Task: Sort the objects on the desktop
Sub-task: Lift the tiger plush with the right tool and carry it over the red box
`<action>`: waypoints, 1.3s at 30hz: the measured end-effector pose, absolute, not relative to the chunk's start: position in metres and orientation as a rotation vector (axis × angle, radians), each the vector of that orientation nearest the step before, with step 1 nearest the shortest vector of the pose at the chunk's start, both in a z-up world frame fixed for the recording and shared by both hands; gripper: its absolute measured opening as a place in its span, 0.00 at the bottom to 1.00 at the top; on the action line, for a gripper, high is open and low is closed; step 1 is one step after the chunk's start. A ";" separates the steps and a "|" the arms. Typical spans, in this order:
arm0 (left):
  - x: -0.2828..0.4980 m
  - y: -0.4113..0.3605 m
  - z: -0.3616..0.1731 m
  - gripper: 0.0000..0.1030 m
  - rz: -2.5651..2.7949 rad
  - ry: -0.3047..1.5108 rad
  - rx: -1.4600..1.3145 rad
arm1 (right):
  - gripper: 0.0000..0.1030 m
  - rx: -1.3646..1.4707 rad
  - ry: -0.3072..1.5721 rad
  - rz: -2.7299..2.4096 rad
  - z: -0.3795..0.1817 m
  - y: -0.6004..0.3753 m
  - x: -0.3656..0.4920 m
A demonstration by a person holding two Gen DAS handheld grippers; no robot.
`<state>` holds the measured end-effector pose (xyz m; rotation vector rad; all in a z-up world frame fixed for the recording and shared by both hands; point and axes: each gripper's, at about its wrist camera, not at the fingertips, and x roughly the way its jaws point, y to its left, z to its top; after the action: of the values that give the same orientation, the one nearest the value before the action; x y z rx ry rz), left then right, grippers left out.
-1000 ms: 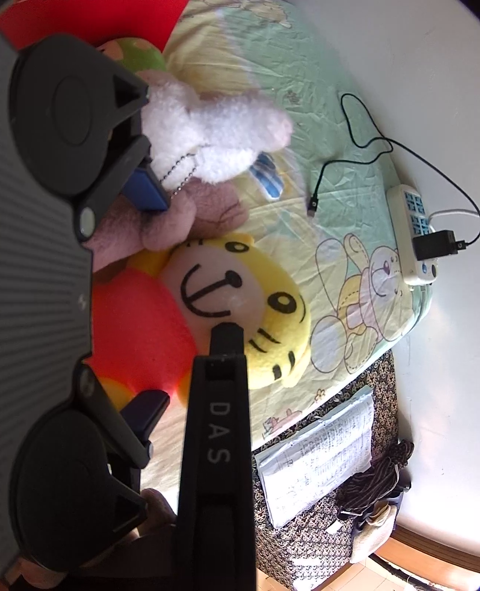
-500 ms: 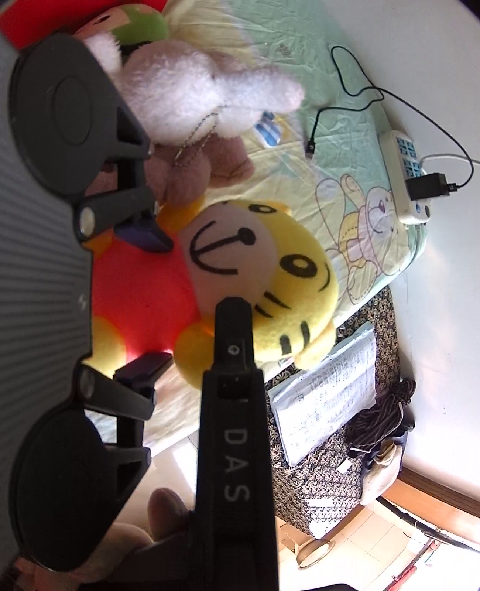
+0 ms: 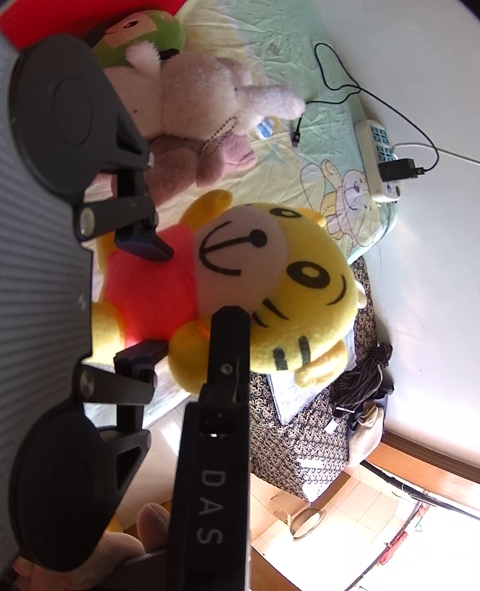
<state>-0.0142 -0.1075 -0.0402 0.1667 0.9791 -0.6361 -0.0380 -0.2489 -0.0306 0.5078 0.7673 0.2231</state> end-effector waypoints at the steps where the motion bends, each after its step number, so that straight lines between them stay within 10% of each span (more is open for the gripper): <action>1: -0.019 -0.105 -0.035 0.46 -0.640 0.964 0.165 | 0.24 0.504 0.756 0.228 -0.027 -0.248 -0.041; 39: -0.039 0.186 0.035 0.45 -0.501 0.699 0.024 | 0.24 0.433 0.603 0.479 0.037 0.010 -0.015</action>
<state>-0.0394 0.1861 0.0353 0.0237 0.6995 -0.5008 -0.0146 0.0097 0.0369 0.4328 0.6026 0.4787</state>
